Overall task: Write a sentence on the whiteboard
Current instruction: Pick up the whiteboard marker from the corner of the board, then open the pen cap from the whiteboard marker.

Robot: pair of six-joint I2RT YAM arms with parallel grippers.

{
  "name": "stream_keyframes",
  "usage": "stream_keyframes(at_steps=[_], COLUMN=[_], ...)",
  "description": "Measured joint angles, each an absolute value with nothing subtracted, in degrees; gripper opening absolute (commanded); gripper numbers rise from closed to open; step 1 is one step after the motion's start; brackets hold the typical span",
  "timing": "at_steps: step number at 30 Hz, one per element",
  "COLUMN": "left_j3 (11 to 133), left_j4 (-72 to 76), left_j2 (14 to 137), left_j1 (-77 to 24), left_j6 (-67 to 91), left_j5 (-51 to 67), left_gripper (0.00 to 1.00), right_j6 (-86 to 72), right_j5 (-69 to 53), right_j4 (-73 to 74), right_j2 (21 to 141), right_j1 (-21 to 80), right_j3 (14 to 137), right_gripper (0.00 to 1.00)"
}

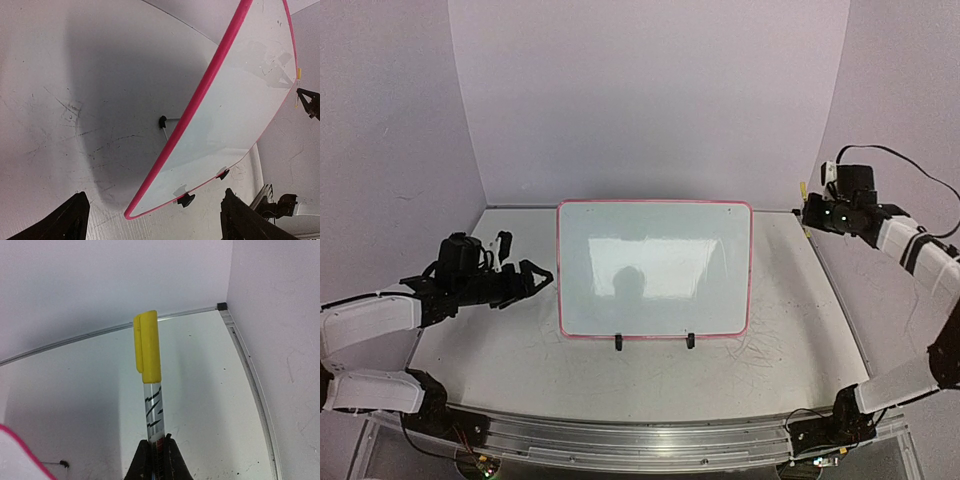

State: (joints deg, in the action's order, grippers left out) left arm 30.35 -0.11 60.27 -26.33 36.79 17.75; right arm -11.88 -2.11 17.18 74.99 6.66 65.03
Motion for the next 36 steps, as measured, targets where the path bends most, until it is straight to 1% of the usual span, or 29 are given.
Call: stream_keyframes(at_steps=[2,4,7,9,11,15,20,23,28,32,36], left_j3=[32.7,35.8,41.56,45.7,50.09,54.52,55.88,57.31,58.8,58.93,58.94], left_j4=[-1.55,-2.64,-3.06,-2.82,-1.53,2.62,5.12,5.98,7.24,7.52,7.57], left_j2=[60.33,60.32,61.35,63.55,66.91,72.31,74.89,75.9,77.56,78.87,79.09], left_j1=[-26.3,-26.3,-27.0,-30.46,-36.13,-44.72,-47.57,-47.99,-48.77,-49.42,-49.56], left_j6=[35.96,35.9,35.99,35.89,35.95,37.41,40.33,41.38,42.7,43.35,43.39], left_j5=[17.31,17.37,19.79,21.19,23.78,29.08,32.97,34.52,36.43,37.27,37.41], left_gripper=[0.92,0.88,0.87,0.87,0.88,0.89,0.86,0.81,0.62,0.44,0.28], right_j6=[-11.39,-10.6,-8.93,-7.77,-6.55,-4.27,-1.37,-0.09,1.22,1.79,2.06], right_j5=[-6.35,-11.4,-19.96,-24.86,-29.04,-33.6,-36.03,-36.83,-37.45,-37.58,-37.57], right_j4=[17.78,17.66,17.03,16.45,16.29,16.35,16.82,16.92,16.85,16.86,16.88], right_j2=[69.61,65.71,63.26,63.83,65.5,70.22,75.19,76.54,76.91,76.95,77.08], right_j1=[7.6,10.56,19.45,25.91,31.97,39.89,46.02,47.51,48.09,48.19,48.21], right_j3=[63.73,63.63,64.38,64.56,64.58,64.64,65.28,65.96,66.36,66.37,66.37], right_gripper=[0.0,0.0,0.0,0.0,0.0,0.0,0.0,0.0,0.0,0.0,0.0])
